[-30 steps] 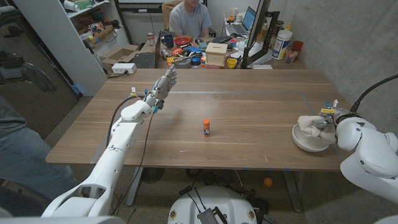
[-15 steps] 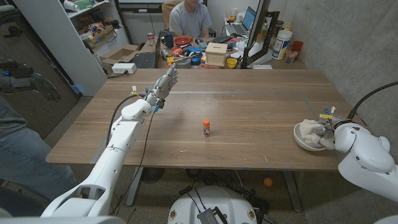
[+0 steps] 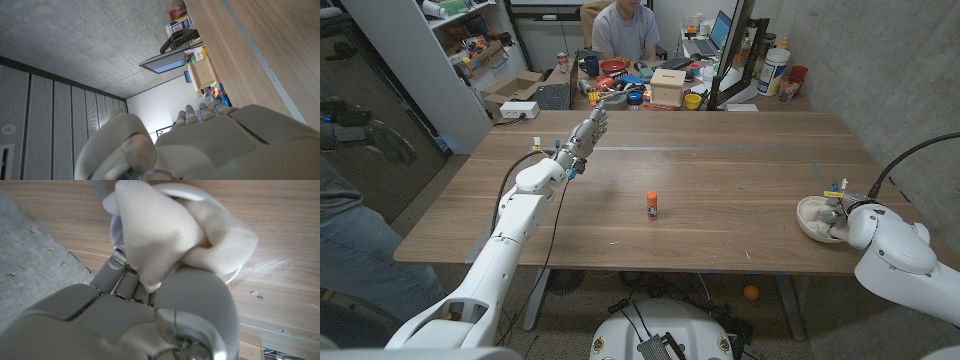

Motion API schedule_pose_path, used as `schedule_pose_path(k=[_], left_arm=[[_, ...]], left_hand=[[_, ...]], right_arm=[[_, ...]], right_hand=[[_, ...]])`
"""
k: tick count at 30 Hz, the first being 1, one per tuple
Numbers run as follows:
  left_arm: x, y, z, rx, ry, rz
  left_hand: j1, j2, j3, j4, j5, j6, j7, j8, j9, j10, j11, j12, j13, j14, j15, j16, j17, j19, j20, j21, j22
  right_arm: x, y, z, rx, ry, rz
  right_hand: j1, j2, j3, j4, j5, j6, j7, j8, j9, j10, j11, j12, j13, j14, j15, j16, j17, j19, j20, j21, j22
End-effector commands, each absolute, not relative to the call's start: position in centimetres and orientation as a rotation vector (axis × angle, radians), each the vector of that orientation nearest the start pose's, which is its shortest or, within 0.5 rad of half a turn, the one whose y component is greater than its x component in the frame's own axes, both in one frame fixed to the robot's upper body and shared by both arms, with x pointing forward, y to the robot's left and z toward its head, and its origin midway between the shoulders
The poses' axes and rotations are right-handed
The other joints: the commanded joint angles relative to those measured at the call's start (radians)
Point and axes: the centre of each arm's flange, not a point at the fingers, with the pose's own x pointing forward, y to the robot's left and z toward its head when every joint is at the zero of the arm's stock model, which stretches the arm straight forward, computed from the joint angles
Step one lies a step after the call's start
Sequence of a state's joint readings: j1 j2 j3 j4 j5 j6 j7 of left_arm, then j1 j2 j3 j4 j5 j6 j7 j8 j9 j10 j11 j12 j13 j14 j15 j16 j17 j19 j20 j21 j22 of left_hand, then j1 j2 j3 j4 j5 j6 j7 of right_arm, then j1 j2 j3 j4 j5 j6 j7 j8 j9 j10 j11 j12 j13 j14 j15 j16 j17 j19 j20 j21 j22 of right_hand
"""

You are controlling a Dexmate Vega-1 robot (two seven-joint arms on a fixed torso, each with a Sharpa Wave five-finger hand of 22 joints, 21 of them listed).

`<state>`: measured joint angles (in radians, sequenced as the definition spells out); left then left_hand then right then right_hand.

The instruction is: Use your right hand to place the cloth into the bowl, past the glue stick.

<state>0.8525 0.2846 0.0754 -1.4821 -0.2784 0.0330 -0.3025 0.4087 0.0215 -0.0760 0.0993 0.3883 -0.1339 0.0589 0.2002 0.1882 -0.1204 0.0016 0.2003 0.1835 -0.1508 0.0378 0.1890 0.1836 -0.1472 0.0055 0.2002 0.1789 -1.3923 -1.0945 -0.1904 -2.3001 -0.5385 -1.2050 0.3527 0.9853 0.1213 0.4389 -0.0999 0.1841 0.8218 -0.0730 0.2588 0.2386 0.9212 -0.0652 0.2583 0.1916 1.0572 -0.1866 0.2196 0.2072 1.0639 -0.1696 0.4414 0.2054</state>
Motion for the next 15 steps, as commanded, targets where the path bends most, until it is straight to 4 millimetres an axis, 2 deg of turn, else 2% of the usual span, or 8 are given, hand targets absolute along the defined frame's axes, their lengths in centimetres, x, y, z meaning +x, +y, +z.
schedule_pose_path(k=[1, 3, 8, 11, 13, 15], left_arm=[[63.5, 25.7, 2.8, 0.114, -0.576, -0.35], [63.5, 25.7, 2.7, 0.111, -0.576, -0.351], [63.5, 25.7, 2.5, 0.105, -0.572, -0.353], [63.5, 25.7, 2.5, 0.103, -0.573, -0.354], [63.5, 25.8, 2.4, 0.101, -0.573, -0.355], [63.5, 25.8, 2.4, 0.102, -0.573, -0.356]], left_hand=[[0.003, 0.01, -0.005, 0.004, -0.001, 0.005, -0.003, 0.003, 0.003, 0.004, 0.0, 0.005, 0.005, 0.002, 0.0, 0.0, 0.003, 0.001, 0.004, 0.006, 0.004], [0.004, 0.01, -0.005, 0.004, -0.001, 0.005, -0.003, 0.003, 0.003, 0.004, 0.0, 0.005, 0.005, 0.002, 0.0, 0.0, 0.003, 0.001, 0.005, 0.006, 0.004], [0.004, 0.011, -0.006, 0.004, -0.001, 0.006, -0.003, 0.003, 0.003, 0.003, -0.002, 0.005, 0.005, 0.003, -0.001, 0.0, 0.003, 0.0, 0.007, 0.006, 0.004], [0.005, 0.011, -0.006, 0.004, -0.001, 0.007, -0.003, 0.003, 0.003, 0.003, -0.003, 0.005, 0.005, 0.003, -0.001, 0.0, 0.003, 0.0, 0.008, 0.006, 0.004], [0.005, 0.012, -0.007, 0.004, -0.002, 0.007, -0.004, 0.003, 0.003, 0.003, 0.0, 0.005, 0.005, 0.003, -0.001, 0.0, 0.003, 0.0, 0.008, 0.006, 0.004], [0.005, 0.012, -0.007, 0.004, -0.002, 0.008, -0.004, 0.003, 0.003, 0.004, -0.001, 0.005, 0.005, 0.003, -0.001, 0.0, 0.003, 0.0, 0.008, 0.006, 0.004]], right_arm=[[46.3, -38.5, -8.0, -1.303, 0.364, -0.244], [46.2, -38.2, -7.6, -1.302, 0.355, -0.226], [45.8, -37.2, -6.9, -1.316, 0.349, -0.185], [45.6, -36.6, -6.4, -1.321, 0.344, -0.165], [45.4, -36.1, -6.0, -1.329, 0.339, -0.155], [45.2, -35.7, -5.5, -1.338, 0.324, -0.154]], right_hand=[[-0.112, -0.054, -0.048, 0.028, 0.003, -0.036, -0.097, -0.046, -0.008, -0.07, -0.001, -0.026, 0.009, -0.044, 0.04, -0.016, 0.0, -0.033, 0.048, 0.009, -0.005], [-0.136, -0.069, -0.062, 0.032, 0.004, -0.054, -0.1, -0.054, -0.01, -0.105, -0.001, -0.036, 0.012, -0.067, 0.06, -0.026, -0.003, -0.034, 0.065, 0.007, -0.008], [-0.191, -0.105, -0.096, 0.046, -0.004, -0.111, -0.1, -0.072, -0.013, -0.153, 0.004, -0.045, 0.016, -0.098, 0.087, -0.034, -0.004, -0.03, 0.089, 0.004, -0.012], [-0.238, -0.137, -0.125, 0.058, -0.009, -0.15, -0.089, -0.077, -0.014, -0.19, 0.016, -0.052, 0.017, -0.116, 0.101, -0.035, -0.006, -0.032, 0.107, -0.003, -0.015], [-0.26, -0.15, -0.137, 0.065, -0.007, -0.177, -0.083, -0.08, -0.014, -0.211, 0.021, -0.055, 0.018, -0.13, 0.117, -0.037, -0.007, -0.03, 0.115, -0.006, -0.016], [-0.27, -0.157, -0.143, 0.066, -0.003, -0.193, -0.081, -0.079, -0.015, -0.238, 0.039, -0.06, 0.018, -0.14, 0.138, -0.038, -0.008, -0.026, 0.122, -0.008, -0.017]])
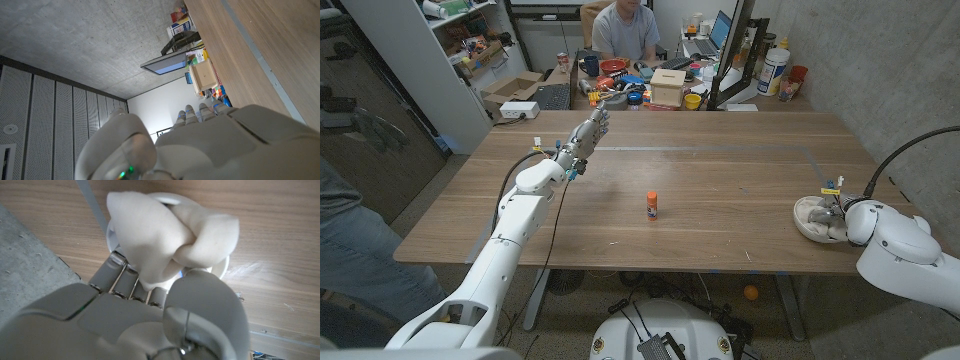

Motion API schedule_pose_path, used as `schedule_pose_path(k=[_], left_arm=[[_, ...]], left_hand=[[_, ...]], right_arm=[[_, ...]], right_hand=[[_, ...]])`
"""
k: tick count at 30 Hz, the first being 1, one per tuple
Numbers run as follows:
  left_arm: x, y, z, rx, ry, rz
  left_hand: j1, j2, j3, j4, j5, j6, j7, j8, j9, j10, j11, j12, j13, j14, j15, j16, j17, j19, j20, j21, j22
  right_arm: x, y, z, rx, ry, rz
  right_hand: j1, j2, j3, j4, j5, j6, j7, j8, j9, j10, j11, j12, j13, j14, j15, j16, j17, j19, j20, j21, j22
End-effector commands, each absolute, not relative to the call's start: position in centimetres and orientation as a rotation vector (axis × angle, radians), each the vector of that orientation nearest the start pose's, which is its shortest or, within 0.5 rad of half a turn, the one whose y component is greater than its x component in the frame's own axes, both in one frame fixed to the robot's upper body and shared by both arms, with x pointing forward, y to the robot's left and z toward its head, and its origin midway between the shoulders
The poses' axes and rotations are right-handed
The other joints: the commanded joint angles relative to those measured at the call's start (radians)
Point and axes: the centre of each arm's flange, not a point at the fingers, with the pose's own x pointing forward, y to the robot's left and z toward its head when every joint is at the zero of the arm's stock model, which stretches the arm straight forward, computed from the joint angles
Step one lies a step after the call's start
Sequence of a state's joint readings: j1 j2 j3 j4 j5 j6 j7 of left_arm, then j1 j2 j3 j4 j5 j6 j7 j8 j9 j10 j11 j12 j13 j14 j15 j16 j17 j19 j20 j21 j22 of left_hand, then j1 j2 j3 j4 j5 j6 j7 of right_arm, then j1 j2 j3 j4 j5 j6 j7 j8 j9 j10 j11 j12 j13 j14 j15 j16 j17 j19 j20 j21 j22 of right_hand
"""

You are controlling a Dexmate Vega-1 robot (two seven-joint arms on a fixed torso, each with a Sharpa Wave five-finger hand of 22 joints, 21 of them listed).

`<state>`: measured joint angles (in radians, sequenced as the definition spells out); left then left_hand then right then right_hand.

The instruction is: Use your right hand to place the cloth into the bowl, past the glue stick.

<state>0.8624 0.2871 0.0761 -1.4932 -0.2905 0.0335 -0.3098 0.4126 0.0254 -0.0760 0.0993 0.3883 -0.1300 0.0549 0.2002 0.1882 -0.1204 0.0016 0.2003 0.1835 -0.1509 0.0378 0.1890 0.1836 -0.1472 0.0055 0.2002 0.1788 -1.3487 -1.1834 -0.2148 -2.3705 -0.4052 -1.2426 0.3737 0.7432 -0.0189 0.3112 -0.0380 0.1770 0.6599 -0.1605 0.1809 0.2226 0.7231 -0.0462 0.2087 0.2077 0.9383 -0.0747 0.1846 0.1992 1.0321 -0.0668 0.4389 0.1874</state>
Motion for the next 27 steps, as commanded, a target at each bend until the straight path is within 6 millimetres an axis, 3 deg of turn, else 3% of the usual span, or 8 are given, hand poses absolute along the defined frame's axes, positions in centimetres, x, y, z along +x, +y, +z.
schedule_pose_path(k=[1, 9, 27], left_arm=[[63.5, 25.8, 2.4, 0.102, -0.573, -0.357], [63.7, 25.4, 2.2, 0.097, -0.57, -0.372], [63.6, 25.2, 2.2, 0.094, -0.572, -0.379]], left_hand=[[0.001, 0.008, -0.007, 0.003, -0.002, 0.005, 0.0, 0.004, 0.003, 0.004, -0.003, 0.005, 0.005, 0.003, -0.001, 0.0, 0.003, -0.001, 0.009, 0.005, 0.004], [0.002, 0.009, -0.009, 0.003, -0.002, 0.006, -0.001, 0.004, 0.003, 0.004, -0.003, 0.005, 0.006, 0.004, -0.002, 0.001, 0.003, -0.001, 0.011, 0.005, 0.004], [0.004, 0.012, -0.012, 0.003, -0.003, 0.012, 0.0, 0.005, 0.003, 0.004, -0.001, 0.005, 0.006, 0.005, 0.0, 0.001, 0.003, -0.003, 0.019, 0.005, 0.004]], right_arm=[[45.1, -35.5, -5.3, -1.347, 0.313, -0.153], [44.5, -34.1, -3.7, -1.381, 0.252, -0.155], [43.4, -33.6, -2.0, -1.428, 0.222, -0.185]], right_hand=[[-0.03, -0.018, -0.016, 0.004, 0.005, -0.036, 0.005, -0.001, 0.001, -0.049, 0.02, -0.013, 0.002, -0.023, 0.026, -0.003, 0.0, 0.007, 0.02, -0.006, 0.0], [-0.039, -0.044, -0.028, -0.01, 0.019, -0.139, 0.016, -0.003, -0.001, -0.181, 0.039, -0.024, 0.005, -0.149, 0.083, -0.014, -0.002, 0.032, 0.043, -0.017, -0.005], [-0.043, -0.053, -0.034, -0.016, 0.024, -0.178, 0.017, 0.0, -0.002, -0.233, 0.049, -0.02, 0.007, -0.196, 0.096, -0.008, 0.0, 0.03, 0.06, -0.032, -0.006]])
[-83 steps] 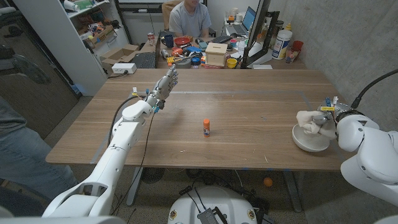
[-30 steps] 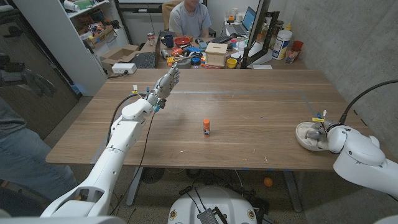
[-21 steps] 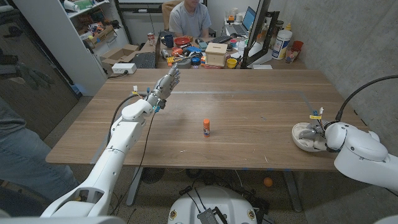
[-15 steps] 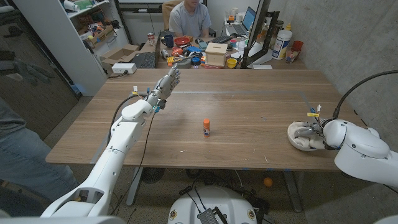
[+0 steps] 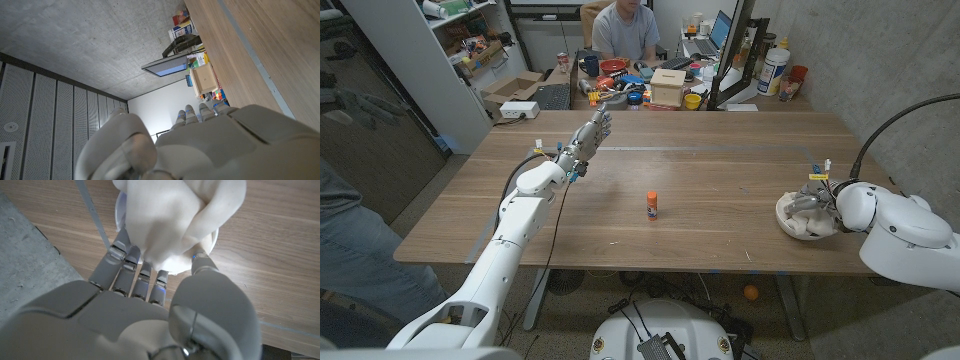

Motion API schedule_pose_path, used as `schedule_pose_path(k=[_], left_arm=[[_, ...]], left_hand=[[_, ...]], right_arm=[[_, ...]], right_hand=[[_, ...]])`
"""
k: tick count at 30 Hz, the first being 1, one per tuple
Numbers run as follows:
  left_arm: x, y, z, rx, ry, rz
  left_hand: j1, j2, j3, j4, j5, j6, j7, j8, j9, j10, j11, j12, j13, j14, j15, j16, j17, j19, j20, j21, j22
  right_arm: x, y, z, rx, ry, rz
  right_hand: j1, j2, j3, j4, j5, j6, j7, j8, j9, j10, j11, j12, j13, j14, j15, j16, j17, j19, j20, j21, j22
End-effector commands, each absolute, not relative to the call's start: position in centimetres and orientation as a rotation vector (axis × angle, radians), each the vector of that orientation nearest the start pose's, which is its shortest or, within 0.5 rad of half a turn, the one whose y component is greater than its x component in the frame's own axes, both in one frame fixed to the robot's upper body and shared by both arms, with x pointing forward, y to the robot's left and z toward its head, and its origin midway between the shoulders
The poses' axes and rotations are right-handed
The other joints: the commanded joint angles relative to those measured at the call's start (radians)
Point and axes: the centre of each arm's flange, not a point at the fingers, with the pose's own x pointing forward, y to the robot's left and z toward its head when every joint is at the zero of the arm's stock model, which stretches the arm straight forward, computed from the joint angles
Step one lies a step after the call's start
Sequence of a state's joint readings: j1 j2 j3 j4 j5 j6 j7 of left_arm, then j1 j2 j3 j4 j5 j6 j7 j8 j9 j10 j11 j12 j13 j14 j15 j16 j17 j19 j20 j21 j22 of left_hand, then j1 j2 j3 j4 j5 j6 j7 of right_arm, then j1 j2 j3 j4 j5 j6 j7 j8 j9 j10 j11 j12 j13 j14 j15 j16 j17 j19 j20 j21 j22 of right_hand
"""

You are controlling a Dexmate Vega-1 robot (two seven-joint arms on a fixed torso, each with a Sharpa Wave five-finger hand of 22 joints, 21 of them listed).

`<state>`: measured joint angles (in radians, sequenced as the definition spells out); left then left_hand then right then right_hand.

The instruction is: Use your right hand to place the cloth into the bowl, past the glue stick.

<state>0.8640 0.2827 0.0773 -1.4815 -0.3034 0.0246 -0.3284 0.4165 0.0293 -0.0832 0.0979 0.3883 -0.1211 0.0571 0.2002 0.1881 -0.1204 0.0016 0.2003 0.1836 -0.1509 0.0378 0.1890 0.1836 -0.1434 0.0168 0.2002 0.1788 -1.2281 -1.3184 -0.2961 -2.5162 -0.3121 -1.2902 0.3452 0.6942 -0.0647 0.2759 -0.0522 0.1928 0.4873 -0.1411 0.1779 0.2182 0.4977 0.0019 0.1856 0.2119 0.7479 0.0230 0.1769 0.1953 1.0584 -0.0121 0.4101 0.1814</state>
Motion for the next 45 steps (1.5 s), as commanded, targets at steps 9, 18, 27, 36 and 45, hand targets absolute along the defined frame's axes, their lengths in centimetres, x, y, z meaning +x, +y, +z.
schedule_pose_path(k=[9, 18, 27, 36, 45], left_arm=[[63.4, 25.2, 2.0, 0.095, -0.569, -0.377], [63.0, 25.5, 2.0, 0.097, -0.573, -0.369], [62.6, 25.7, 1.8, 0.095, -0.575, -0.367], [61.8, 26.1, 1.5, 0.094, -0.583, -0.356], [60.8, 26.6, 1.0, 0.092, -0.586, -0.344]], left_hand=[[0.002, 0.009, -0.007, 0.005, -0.004, 0.003, -0.002, 0.005, 0.003, 0.005, -0.001, 0.005, 0.006, 0.005, 0.0, 0.0, 0.003, -0.006, 0.007, 0.005, 0.004], [0.002, 0.01, -0.008, 0.005, -0.004, 0.003, -0.002, 0.004, 0.003, 0.005, -0.002, 0.005, 0.006, 0.005, -0.001, 0.0, 0.003, -0.006, 0.008, 0.005, 0.004], [0.003, 0.011, -0.01, 0.005, -0.005, 0.003, -0.004, 0.004, 0.003, 0.004, -0.002, 0.005, 0.006, 0.005, 0.0, 0.0, 0.003, -0.007, 0.009, 0.005, 0.005], [0.004, 0.012, -0.012, 0.005, -0.006, 0.003, -0.004, 0.003, 0.003, 0.004, -0.002, 0.005, 0.006, 0.005, -0.001, 0.0, 0.003, -0.007, 0.009, 0.005, 0.005], [0.006, 0.013, -0.014, 0.005, -0.006, 0.004, -0.004, 0.003, 0.003, 0.005, -0.002, 0.005, 0.006, 0.004, -0.002, 0.0, 0.003, -0.008, 0.009, 0.005, 0.005]], right_arm=[[42.6, -33.6, -0.6, -1.446, 0.197, -0.214], [41.5, -33.1, 0.9, -1.458, 0.142, -0.25], [40.9, -32.8, 2.1, -1.418, 0.052, -0.278], [41.0, -32.3, 2.3, -1.359, -0.13, -0.296], [42.6, -31.0, 2.0, -1.23, -0.323, -0.287]], right_hand=[[0.008, -0.001, 0.003, -0.005, 0.011, -0.001, -0.001, 0.013, 0.001, 0.007, -0.001, 0.02, 0.004, 0.021, -0.02, 0.018, 0.006, 0.029, -0.009, -0.002, 0.0], [0.011, -0.001, 0.004, -0.008, 0.011, 0.001, -0.002, 0.017, 0.001, 0.015, -0.001, 0.027, 0.004, 0.02, -0.017, 0.018, 0.006, 0.038, -0.015, -0.003, 0.0], [-0.001, 0.008, 0.002, -0.001, 0.01, 0.002, -0.001, 0.019, 0.001, 0.017, -0.001, 0.031, 0.005, 0.016, -0.011, 0.018, 0.008, 0.025, -0.008, -0.012, 0.001], [-0.041, -0.011, -0.023, 0.011, 0.006, 0.032, -0.016, 0.032, 0.0, 0.029, 0.002, 0.041, 0.002, -0.01, 0.018, 0.009, 0.005, -0.014, 0.036, -0.04, 0.0], [-0.087, -0.031, -0.051, 0.027, 0.01, -0.028, -0.033, 0.009, -0.004, 0.035, 0.011, 0.045, -0.002, 0.002, 0.017, 0.015, 0.002, 0.002, 0.044, -0.048, 0.0]])
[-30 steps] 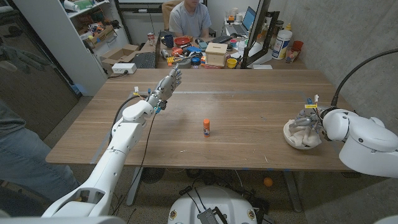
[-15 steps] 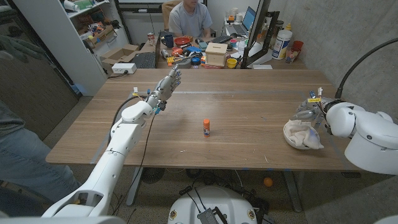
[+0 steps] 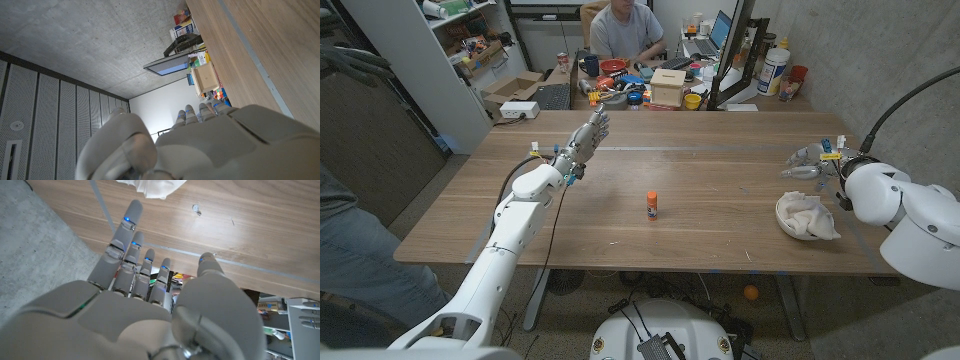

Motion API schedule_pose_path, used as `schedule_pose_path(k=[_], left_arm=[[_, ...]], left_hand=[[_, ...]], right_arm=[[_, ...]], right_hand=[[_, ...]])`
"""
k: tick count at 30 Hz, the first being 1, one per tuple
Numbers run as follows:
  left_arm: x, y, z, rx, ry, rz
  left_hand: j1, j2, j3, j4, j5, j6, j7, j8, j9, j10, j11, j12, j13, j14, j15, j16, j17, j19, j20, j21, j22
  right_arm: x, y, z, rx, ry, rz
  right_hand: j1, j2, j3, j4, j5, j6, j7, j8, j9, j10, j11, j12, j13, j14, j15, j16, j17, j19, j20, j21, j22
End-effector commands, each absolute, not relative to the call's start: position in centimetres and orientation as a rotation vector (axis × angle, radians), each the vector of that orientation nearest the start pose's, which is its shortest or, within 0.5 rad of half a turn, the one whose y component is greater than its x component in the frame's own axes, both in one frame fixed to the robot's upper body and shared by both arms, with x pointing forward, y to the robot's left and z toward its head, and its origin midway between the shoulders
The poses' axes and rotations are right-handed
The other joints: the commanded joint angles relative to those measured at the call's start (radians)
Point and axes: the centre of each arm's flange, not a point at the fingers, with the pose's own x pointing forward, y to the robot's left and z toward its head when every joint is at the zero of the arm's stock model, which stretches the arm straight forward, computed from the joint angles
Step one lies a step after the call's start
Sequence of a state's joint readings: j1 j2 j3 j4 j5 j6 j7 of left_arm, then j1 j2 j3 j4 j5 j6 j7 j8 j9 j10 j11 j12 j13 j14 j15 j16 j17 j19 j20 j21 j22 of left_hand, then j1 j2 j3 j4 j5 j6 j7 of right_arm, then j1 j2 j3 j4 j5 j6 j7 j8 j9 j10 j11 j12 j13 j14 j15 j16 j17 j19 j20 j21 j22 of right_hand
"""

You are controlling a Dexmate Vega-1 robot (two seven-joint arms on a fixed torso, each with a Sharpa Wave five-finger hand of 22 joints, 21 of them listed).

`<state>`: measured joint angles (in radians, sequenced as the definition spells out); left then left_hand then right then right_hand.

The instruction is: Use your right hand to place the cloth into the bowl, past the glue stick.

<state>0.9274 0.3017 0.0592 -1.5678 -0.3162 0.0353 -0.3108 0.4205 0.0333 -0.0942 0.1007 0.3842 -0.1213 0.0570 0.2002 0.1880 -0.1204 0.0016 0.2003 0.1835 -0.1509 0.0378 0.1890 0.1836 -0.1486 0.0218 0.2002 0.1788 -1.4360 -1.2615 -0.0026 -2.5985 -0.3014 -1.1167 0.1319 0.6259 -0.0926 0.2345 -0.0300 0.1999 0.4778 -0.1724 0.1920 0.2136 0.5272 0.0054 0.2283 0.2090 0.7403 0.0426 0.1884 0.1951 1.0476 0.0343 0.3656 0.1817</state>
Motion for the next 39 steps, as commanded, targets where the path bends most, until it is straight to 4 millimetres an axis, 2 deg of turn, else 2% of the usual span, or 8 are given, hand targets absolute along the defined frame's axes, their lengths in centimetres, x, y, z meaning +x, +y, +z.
schedule_pose_path(k=[1, 14, 19, 25, 30, 33, 36, 39], left_arm=[[60.7, 26.7, 0.9, 0.091, -0.588, -0.342], [59.0, 28.2, 0.1, 0.084, -0.6, -0.314], [58.4, 28.6, -0.2, 0.086, -0.606, -0.311], [57.6, 29.1, 0.1, 0.093, -0.626, -0.304], [56.9, 29.2, -0.2, 0.092, -0.645, -0.31], [56.5, 29.5, -0.3, 0.099, -0.647, -0.315], [56.0, 30.0, -0.4, 0.101, -0.655, -0.317], [55.6, 30.3, -0.5, 0.098, -0.665, -0.314]], left_hand=[[0.002, 0.009, -0.003, 0.002, -0.002, 0.004, -0.004, 0.003, 0.003, 0.005, -0.002, 0.005, 0.006, 0.004, -0.002, 0.0, 0.003, -0.003, 0.004, 0.005, 0.005], [0.003, 0.01, -0.006, 0.002, -0.003, 0.007, -0.004, 0.003, 0.003, 0.005, -0.003, 0.005, 0.006, 0.004, -0.002, 0.0, 0.003, -0.003, 0.004, 0.005, 0.005], [0.004, 0.011, -0.007, 0.002, -0.003, 0.007, -0.005, 0.003, 0.003, 0.005, -0.004, 0.005, 0.006, 0.004, -0.002, 0.0, 0.003, -0.004, 0.005, 0.005, 0.005], [0.005, 0.012, -0.008, 0.001, -0.003, 0.007, -0.004, 0.003, 0.003, 0.005, -0.004, 0.004, 0.006, 0.004, -0.002, 0.0, 0.003, -0.004, 0.004, 0.005, 0.005], [0.006, 0.013, -0.009, 0.001, -0.004, 0.009, -0.001, 0.003, 0.003, 0.007, -0.002, 0.005, 0.006, 0.004, -0.003, 0.0, 0.003, -0.003, 0.002, 0.005, 0.005], [0.007, 0.014, -0.01, 0.001, -0.004, 0.009, -0.002, 0.003, 0.003, 0.007, 0.0, 0.005, 0.006, 0.004, -0.003, 0.0, 0.003, -0.003, 0.001, 0.005, 0.005], [0.007, 0.014, -0.01, 0.001, -0.004, 0.01, -0.001, 0.004, 0.003, 0.008, -0.003, 0.006, 0.006, 0.004, -0.003, 0.0, 0.003, -0.002, 0.001, 0.005, 0.005], [0.008, 0.015, -0.011, 0.001, -0.004, 0.012, -0.002, 0.004, 0.003, 0.009, -0.003, 0.006, 0.006, 0.005, -0.003, 0.0, 0.003, -0.001, 0.001, 0.006, 0.005]], right_arm=[[42.8, -30.9, 2.0, -1.212, -0.346, -0.282], [45.1, -29.8, 1.9, -0.936, -0.567, -0.233], [46.2, -28.9, 1.5, -0.83, -0.658, -0.232], [47.4, -28.0, 1.3, -0.686, -0.746, -0.217], [48.1, -27.2, 1.3, -0.584, -0.803, -0.214], [48.5, -26.7, 1.4, -0.56, -0.826, -0.201], [49.2, -26.2, 1.3, -0.483, -0.882, -0.153], [49.6, -25.7, 1.2, -0.437, -0.912, -0.136]], right_hand=[[-0.026, -0.007, -0.015, 0.007, 0.004, -0.02, -0.001, -0.005, 0.0, 0.001, 0.012, 0.0, 0.0, -0.002, 0.0, 0.0, 0.001, 0.007, 0.0, -0.008, -0.001], [-0.072, -0.011, -0.038, 0.027, 0.01, 0.02, 0.011, 0.015, -0.003, -0.021, 0.021, -0.007, -0.004, -0.021, 0.013, -0.003, 0.0, -0.008, 0.022, -0.03, 0.0], [-0.078, -0.012, -0.042, 0.028, 0.013, 0.012, 0.006, 0.01, -0.005, -0.009, 0.016, -0.001, -0.005, -0.006, -0.001, 0.004, -0.001, 0.008, 0.015, -0.029, 0.0], [-0.074, -0.013, -0.043, 0.025, 0.017, 0.01, 0.003, 0.009, -0.006, 0.005, 0.007, 0.004, -0.006, -0.009, -0.012, 0.002, -0.002, -0.004, 0.015, -0.039, 0.0], [-0.075, -0.006, -0.043, 0.026, 0.021, 0.058, 0.017, 0.027, -0.007, 0.031, -0.001, 0.015, -0.007, -0.003, -0.031, 0.003, -0.003, -0.002, 0.012, -0.048, 0.0], [-0.078, 0.0, -0.044, 0.027, 0.022, 0.066, 0.017, 0.027, -0.007, 0.029, -0.002, 0.013, -0.008, -0.032, -0.03, -0.007, -0.004, -0.045, 0.026, -0.072, 0.0], [-0.079, 0.016, -0.04, 0.031, 0.022, 0.048, 0.02, 0.017, -0.008, 0.028, 0.0, 0.012, -0.009, -0.05, -0.05, -0.008, -0.002, -0.053, 0.013, -0.082, 0.001], [-0.077, 0.032, -0.035, 0.032, 0.021, 0.024, 0.027, 0.006, -0.009, 0.016, 0.006, 0.006, -0.01, -0.103, -0.068, -0.017, -0.001, -0.052, -0.008, -0.09, 0.0]])
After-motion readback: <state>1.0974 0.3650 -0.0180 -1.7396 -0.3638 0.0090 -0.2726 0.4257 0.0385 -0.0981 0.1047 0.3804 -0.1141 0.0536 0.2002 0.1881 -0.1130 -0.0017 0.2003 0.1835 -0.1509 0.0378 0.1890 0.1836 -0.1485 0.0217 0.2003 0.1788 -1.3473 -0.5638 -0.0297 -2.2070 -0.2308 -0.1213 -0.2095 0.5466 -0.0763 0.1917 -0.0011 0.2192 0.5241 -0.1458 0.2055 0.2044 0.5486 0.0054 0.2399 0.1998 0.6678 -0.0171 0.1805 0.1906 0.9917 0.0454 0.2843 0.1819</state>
